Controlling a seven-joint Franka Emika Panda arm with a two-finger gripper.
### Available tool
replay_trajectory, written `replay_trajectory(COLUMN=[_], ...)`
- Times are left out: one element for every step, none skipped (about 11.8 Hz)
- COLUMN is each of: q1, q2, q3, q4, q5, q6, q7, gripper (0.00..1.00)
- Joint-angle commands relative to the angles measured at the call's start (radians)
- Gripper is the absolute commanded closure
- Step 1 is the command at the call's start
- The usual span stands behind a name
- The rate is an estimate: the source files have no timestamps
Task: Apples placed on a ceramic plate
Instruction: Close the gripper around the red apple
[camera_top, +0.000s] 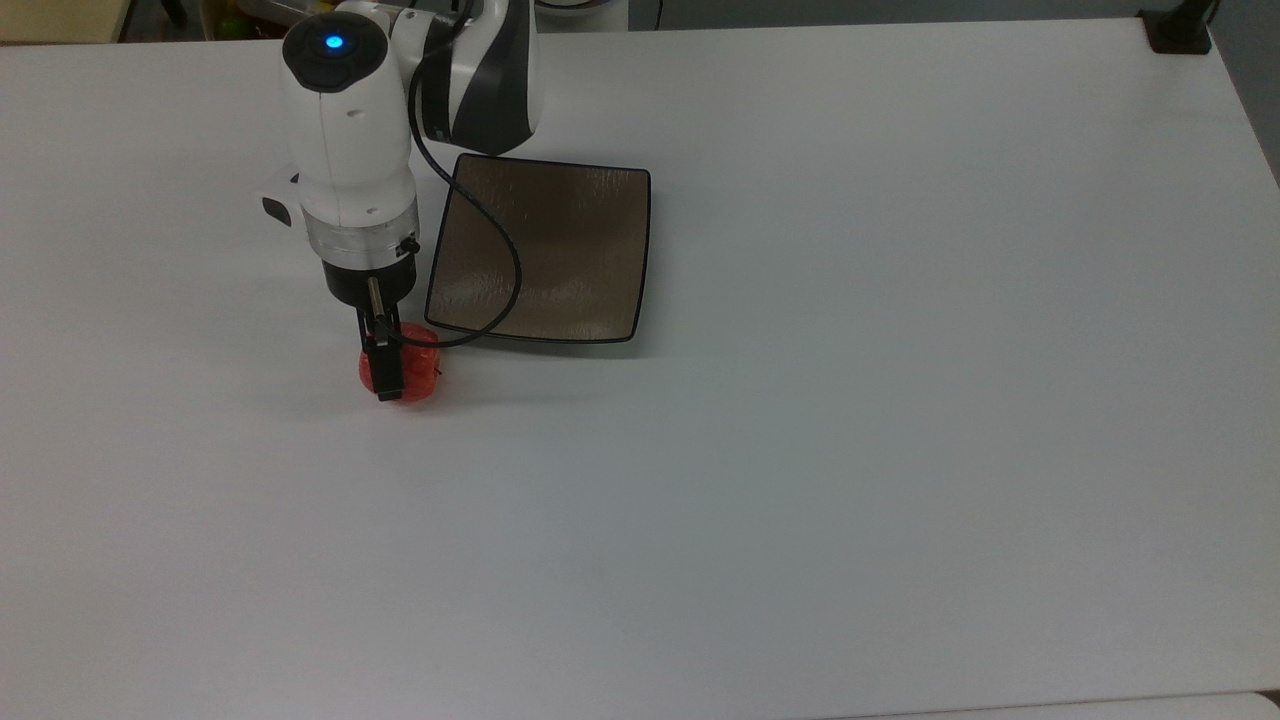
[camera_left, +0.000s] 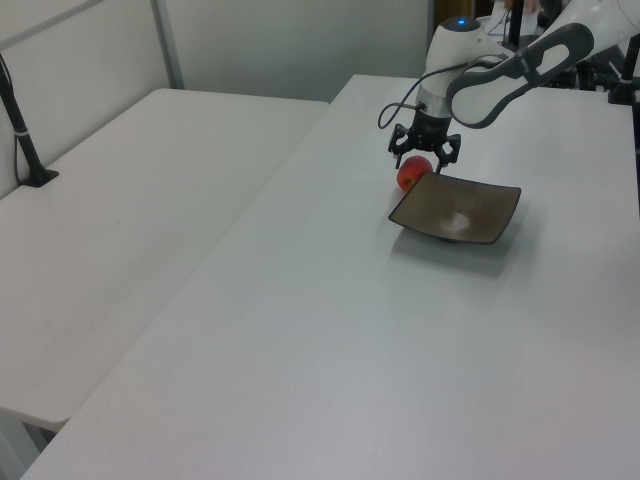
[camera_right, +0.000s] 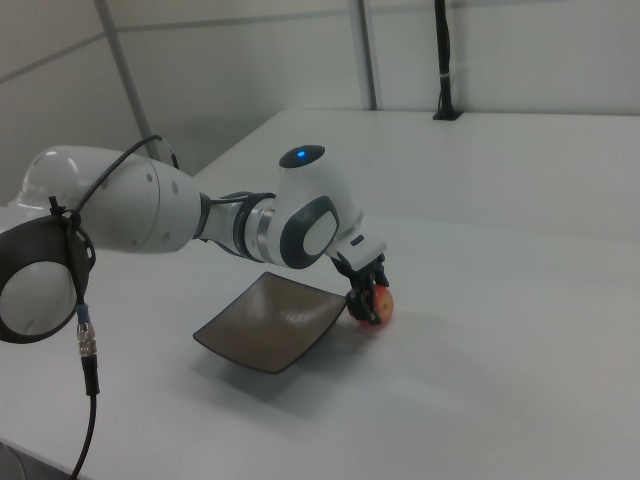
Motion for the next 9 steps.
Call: replay_trajectory(q1=[0.007, 0.007, 0.007, 0.007, 0.005, 0.004, 0.000, -0.001, -0.003], q2=[0.027, 0.027, 0.028, 0.028, 0.028, 0.027, 0.028, 0.027, 0.027], q3=[0.001, 0.001, 0.001, 0.001, 0.001, 0.002, 0.002, 0.002, 0.002], q4=[0.027, 0.027, 0.027, 0.027, 0.029, 0.033, 0.056, 0.058, 0.058], q5=[-0.077, -0.083, -0.083, -0.083, -0.083, -0.082, -0.082, -0.080, -0.077], q6=[0.027, 0.033, 0.035, 0.035, 0.035, 0.037, 0.037, 0.037, 0.037], q7=[0.078, 0.081, 0.081, 0.081, 0.081, 0.081, 0.081, 0.081, 0.081], gripper=[0.33, 0.34, 0.34, 0.34, 0.34, 0.34, 0.34, 0.34, 0.33])
